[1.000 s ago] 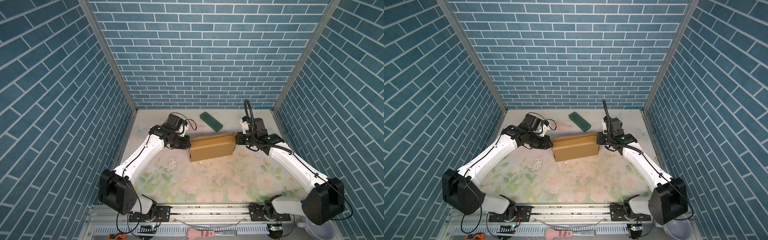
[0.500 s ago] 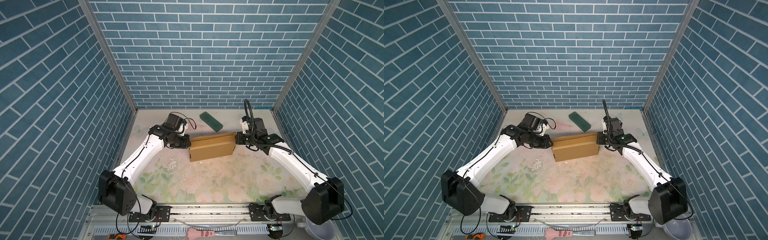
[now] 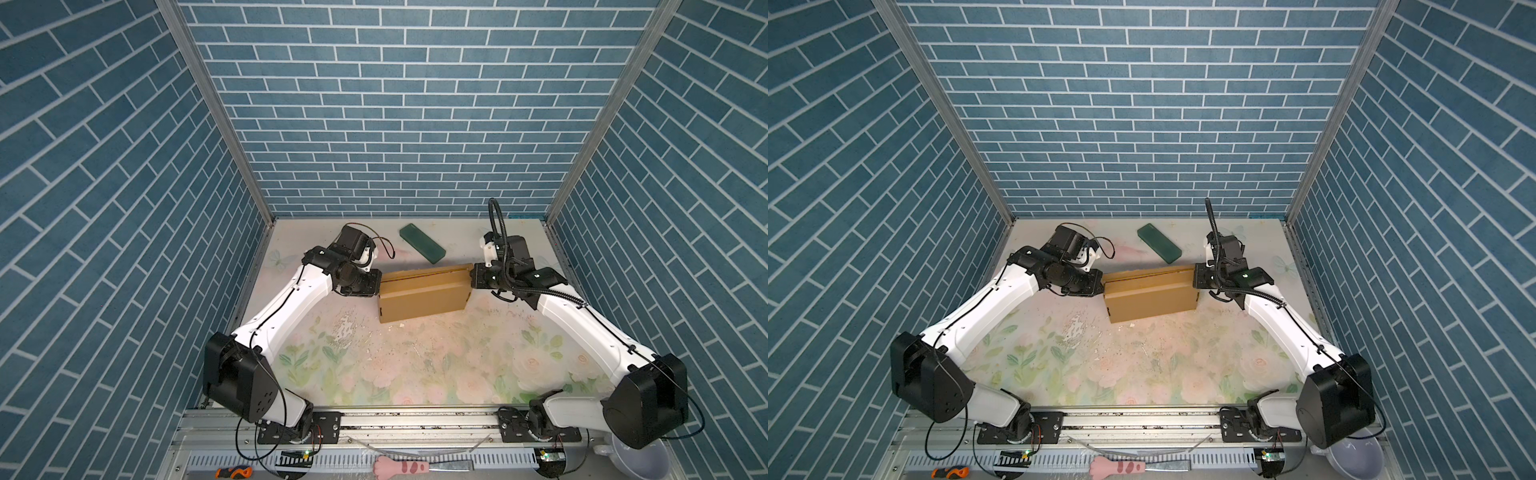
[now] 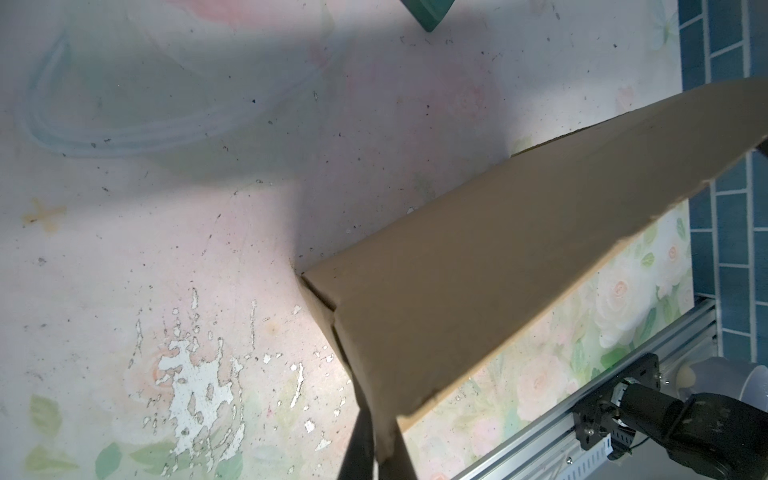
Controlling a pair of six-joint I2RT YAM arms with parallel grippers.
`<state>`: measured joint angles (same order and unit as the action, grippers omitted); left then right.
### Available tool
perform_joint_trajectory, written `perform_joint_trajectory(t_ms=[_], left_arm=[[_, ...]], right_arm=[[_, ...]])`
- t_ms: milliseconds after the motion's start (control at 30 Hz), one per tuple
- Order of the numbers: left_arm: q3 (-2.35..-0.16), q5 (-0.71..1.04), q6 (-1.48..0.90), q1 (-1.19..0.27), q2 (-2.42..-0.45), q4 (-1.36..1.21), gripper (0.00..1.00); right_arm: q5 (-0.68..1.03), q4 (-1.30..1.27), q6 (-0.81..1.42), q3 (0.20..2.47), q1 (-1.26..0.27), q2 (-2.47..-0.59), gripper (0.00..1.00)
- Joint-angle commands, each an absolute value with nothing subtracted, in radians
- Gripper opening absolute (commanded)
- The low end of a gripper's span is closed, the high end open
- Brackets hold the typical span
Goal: Fold the paper box
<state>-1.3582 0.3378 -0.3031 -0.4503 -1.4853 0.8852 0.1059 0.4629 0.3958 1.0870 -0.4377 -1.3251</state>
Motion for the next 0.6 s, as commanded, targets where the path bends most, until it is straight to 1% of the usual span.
perform_joint_trajectory(t_ms=[0,133,267,567], left_arm=[[-1.391,0.379,-0.319,-0.452,-1.485,0.869,0.05],[-1.373,0.39,-0.336,-0.448,-1.485,0.846,0.03],[-1.351,0.402,-0.348,-0.435,-1.479,0.822,0.03],[-1.283,0.365,-0.353,-0.434,-1.487,0.815,0.03]], right_arm=[[0.116,0.577,0.389,1.048,-0.444,-1.363,0.0],[0.117,0.576,0.388,1.048,-0.443,-1.361,0.0],[0.117,0.578,0.385,1.049,-0.444,-1.361,0.0],[0.115,0.575,0.388,1.048,-0.443,-1.361,0.0]])
